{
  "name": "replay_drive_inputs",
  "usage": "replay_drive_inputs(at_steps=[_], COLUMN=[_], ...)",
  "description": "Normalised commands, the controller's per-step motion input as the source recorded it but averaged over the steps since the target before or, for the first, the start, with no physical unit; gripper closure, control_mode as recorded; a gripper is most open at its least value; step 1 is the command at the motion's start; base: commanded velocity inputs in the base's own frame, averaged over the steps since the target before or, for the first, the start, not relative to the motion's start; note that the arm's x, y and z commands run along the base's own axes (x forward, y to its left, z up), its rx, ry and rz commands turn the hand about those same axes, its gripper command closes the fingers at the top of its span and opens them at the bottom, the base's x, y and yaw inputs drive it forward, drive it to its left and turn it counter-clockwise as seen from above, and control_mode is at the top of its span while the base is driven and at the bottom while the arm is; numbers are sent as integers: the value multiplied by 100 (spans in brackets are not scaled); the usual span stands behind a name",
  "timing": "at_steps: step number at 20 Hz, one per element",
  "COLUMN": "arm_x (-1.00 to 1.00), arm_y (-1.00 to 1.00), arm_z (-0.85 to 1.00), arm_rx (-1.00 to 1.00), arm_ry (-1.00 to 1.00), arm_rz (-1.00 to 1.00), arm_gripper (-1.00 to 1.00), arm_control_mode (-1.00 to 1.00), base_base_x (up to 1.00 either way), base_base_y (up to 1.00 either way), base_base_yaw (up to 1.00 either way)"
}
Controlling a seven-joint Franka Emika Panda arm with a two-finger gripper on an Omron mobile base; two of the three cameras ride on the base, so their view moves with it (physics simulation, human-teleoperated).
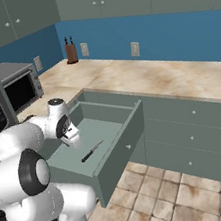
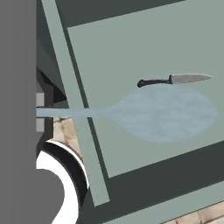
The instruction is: Pick up the metallic utensils from the counter and place them in the open drawer. Make sure not to pick up any wooden utensils.
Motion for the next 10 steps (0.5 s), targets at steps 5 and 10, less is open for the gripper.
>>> replay_drive_inputs(at_steps=[5,10], arm_x=[60,54], arm_y=[-1,0], arm_z=[-37,-59], arm_rx=[-2,-3], arm_ry=[0,5], arm_rz=[2,0], arm_gripper=[100,100], arm_control_mode=[-100,-100], base_base_x=[0,0], base_base_y=[0,0], base_base_yaw=[0,0])
